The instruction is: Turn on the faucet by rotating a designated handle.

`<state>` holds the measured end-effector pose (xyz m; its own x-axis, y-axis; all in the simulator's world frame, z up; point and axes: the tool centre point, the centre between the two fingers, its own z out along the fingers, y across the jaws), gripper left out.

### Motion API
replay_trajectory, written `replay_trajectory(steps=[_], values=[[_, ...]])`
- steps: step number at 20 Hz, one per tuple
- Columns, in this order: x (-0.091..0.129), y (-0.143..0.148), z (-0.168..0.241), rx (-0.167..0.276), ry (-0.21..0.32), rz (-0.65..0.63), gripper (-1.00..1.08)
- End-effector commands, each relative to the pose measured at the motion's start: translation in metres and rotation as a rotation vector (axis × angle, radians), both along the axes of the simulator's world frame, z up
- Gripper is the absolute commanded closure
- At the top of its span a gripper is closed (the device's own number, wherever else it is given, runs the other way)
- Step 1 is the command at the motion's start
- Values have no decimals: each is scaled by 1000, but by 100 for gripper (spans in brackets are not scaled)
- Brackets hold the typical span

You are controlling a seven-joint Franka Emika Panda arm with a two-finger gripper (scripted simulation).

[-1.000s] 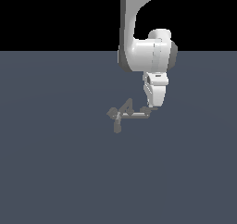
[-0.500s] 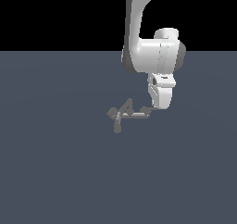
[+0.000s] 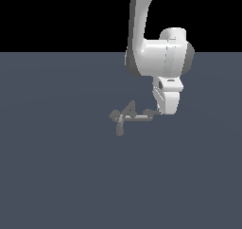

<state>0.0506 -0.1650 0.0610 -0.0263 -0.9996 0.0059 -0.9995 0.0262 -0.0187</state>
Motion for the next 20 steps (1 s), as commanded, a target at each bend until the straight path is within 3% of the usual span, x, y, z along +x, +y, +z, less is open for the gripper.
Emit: replay_trajectory(steps=[1,4,5,17,19,20], values=[[-15,4,0,6,18,2,108],[-21,4,0,6,18,2,108],[-11,3,-2,3,3,4,108],[-44,31,0,6,18,2,108],[-44,15,-2,0,17,-18,108],[-44,23,-2,0,17,-15,108]])
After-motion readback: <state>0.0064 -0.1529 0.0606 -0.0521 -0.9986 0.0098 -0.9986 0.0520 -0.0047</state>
